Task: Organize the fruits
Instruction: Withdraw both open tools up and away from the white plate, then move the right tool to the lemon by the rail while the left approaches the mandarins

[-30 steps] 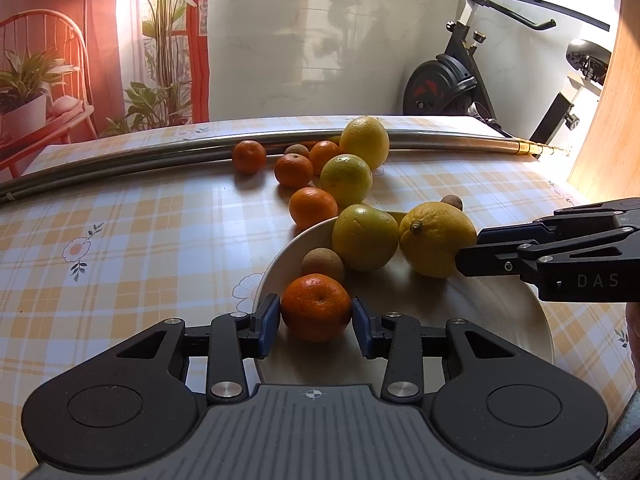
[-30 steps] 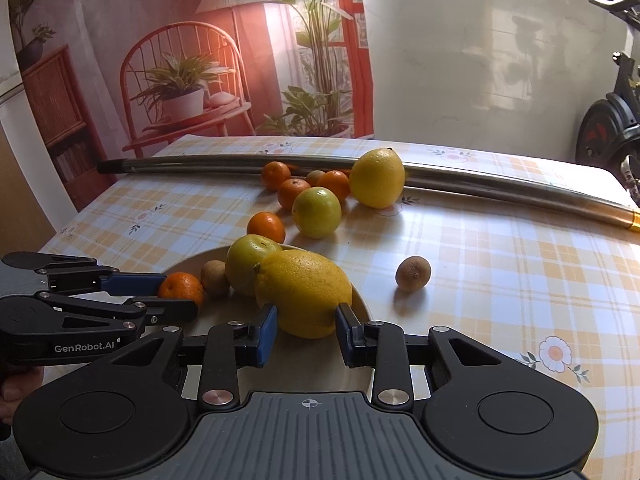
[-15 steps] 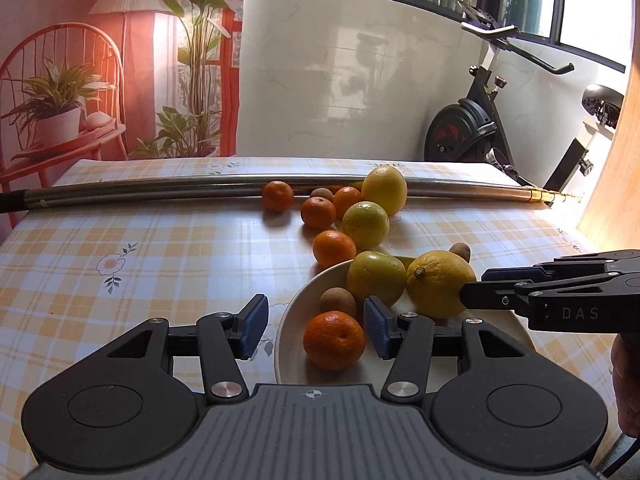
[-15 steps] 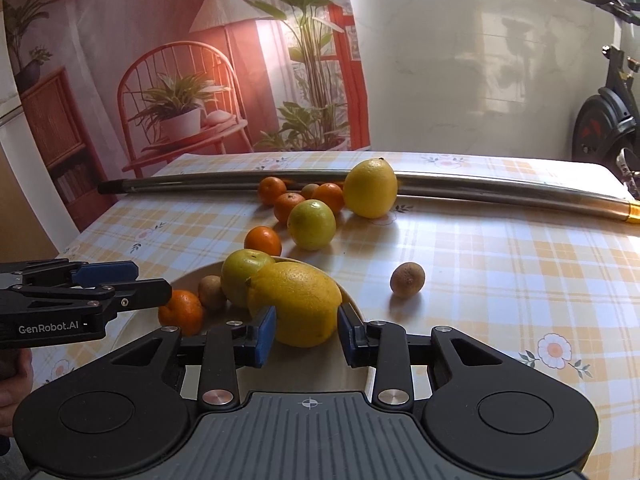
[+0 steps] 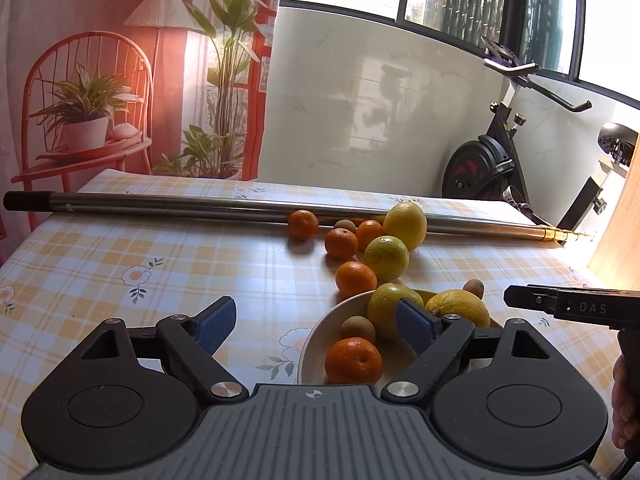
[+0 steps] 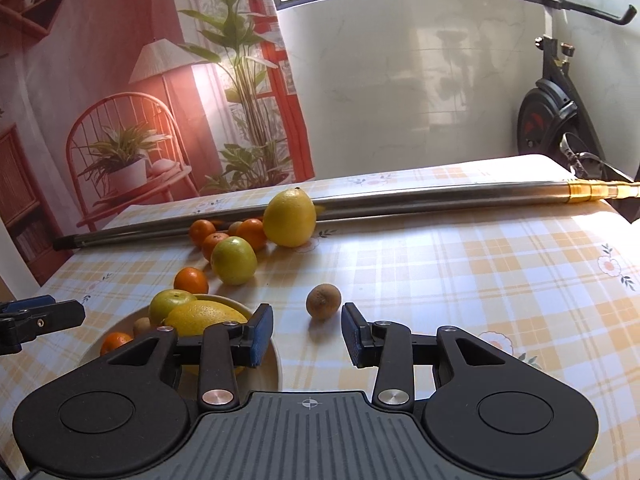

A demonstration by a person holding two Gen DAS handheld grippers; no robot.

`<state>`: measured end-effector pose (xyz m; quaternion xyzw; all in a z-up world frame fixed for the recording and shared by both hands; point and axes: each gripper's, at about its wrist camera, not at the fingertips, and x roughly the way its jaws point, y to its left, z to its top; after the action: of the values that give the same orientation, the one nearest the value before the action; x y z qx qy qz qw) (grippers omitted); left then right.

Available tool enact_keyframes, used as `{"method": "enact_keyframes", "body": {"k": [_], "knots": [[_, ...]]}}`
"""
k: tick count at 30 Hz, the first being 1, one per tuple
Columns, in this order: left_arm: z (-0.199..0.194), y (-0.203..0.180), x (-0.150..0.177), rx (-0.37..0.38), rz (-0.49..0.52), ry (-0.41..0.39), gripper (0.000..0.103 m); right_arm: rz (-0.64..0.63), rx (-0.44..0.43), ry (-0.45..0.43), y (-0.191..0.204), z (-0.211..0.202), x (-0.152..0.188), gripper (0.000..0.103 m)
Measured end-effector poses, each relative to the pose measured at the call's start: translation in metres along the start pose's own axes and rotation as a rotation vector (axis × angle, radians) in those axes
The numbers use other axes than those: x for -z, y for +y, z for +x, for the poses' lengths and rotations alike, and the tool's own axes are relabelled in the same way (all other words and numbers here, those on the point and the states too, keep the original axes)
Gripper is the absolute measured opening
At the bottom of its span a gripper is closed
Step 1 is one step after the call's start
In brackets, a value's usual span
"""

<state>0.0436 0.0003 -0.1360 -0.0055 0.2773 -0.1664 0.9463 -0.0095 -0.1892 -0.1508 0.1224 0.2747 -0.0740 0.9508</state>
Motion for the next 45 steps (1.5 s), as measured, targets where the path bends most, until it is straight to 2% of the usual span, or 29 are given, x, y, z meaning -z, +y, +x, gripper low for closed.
{"method": "enact_keyframes", "body": {"k": [3, 6, 13, 16, 19, 23, 25, 30, 38, 42, 45], "knots": [[0.004, 0.001, -0.007, -0.035, 0.007, 0.025, 0.090, 0.004, 0.017, -0.003, -0.006, 0.001, 0.001, 0.036], [0.002, 0.004, -0.015, -0.060, 0.019, 0.008, 0.090, 0.000, 0.022, -0.008, -0.006, 0.002, 0.000, 0.036], [-0.001, 0.009, -0.048, 0.000, 0.056, -0.001, 0.091, -0.002, 0.018, -0.033, -0.005, -0.003, -0.016, 0.036], [0.001, 0.012, -0.060, -0.015, 0.053, -0.003, 0.091, -0.026, 0.020, -0.057, -0.003, -0.005, -0.027, 0.036], [-0.002, 0.016, -0.068, -0.044, 0.041, -0.051, 0.092, -0.048, 0.024, -0.080, -0.001, -0.008, -0.037, 0.036], [0.000, 0.014, -0.075, -0.170, 0.078, -0.083, 0.093, -0.056, 0.026, -0.096, -0.001, -0.008, -0.047, 0.036], [0.001, 0.017, -0.079, -0.189, 0.085, -0.080, 0.093, -0.057, 0.030, -0.095, 0.000, -0.007, -0.051, 0.036], [0.003, 0.018, -0.081, -0.158, 0.079, -0.056, 0.093, -0.059, 0.029, -0.101, 0.004, -0.005, -0.061, 0.036], [0.005, 0.004, -0.076, -0.110, 0.189, -0.090, 0.093, -0.024, 0.061, -0.095, 0.000, 0.000, -0.072, 0.036], [0.012, 0.000, -0.081, -0.055, 0.179, -0.023, 0.093, -0.011, 0.067, -0.090, -0.005, 0.002, -0.072, 0.036], [0.022, 0.002, -0.082, -0.041, 0.148, 0.029, 0.093, -0.003, 0.076, -0.084, -0.009, 0.003, -0.071, 0.036]]}}
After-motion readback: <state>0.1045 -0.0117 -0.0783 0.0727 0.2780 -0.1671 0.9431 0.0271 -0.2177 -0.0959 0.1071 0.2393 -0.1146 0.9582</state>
